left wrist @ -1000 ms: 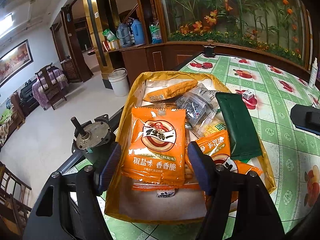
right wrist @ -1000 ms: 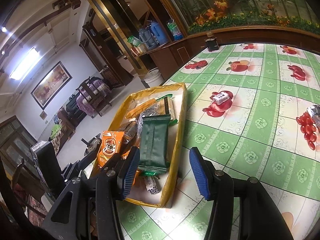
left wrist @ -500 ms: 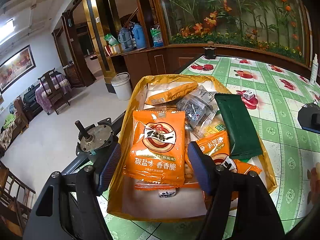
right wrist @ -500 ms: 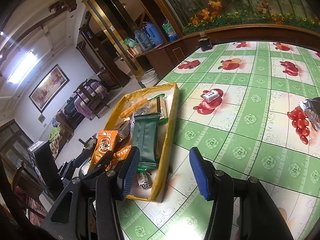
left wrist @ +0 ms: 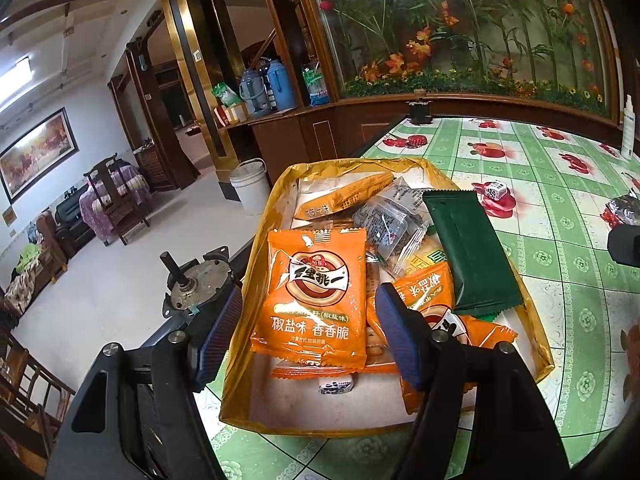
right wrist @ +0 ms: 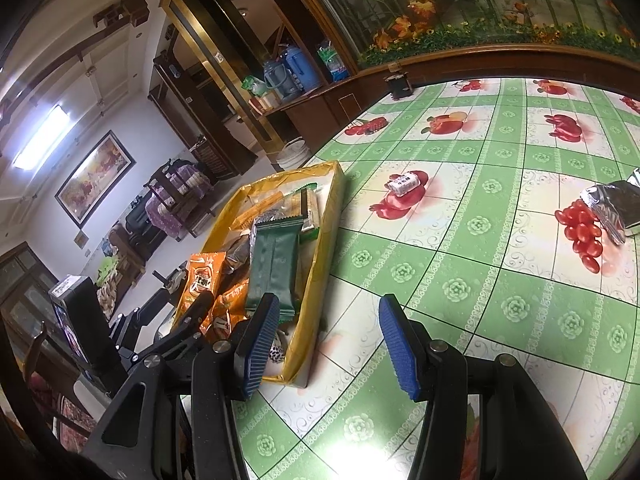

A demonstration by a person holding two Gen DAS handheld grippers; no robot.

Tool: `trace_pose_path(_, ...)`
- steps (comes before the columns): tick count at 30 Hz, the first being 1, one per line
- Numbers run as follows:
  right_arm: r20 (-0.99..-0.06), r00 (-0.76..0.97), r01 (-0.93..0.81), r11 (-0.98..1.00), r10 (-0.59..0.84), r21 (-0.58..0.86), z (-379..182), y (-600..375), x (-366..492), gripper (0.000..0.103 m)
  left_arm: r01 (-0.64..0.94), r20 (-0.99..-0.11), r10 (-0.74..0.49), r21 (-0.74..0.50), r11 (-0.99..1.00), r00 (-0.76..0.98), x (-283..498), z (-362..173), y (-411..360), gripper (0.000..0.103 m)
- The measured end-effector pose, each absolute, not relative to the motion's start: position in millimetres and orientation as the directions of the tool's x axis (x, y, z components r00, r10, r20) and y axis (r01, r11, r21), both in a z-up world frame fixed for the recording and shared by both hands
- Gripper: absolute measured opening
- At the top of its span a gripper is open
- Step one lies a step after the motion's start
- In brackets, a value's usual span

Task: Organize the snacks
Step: 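Open the right gripper to drop the green pack while the left releases the orange pack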

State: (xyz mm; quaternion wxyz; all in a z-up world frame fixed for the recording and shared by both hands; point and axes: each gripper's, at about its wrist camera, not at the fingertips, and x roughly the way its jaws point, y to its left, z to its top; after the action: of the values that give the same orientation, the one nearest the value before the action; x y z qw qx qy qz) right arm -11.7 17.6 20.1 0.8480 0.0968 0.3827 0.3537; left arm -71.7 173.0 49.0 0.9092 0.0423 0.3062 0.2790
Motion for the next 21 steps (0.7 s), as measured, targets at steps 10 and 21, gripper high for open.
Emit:
trace_pose_path(10, -0.588, 0.443, -0.545, 0.724, 0.677, 0.423, 16, 23, -19, 0.054, -0.485, -0.501, 0.545, 0.259, 0.835, 0.672, -75, 50, 165, 0.076)
trace_pose_path(21, -0.599, 0.437, -0.573, 0.721, 0.671, 0.389, 11, 33, -29, 0.055, -0.471, -0.509, 0.513, 0.221, 0.854, 0.691, -87, 49, 161, 0.077)
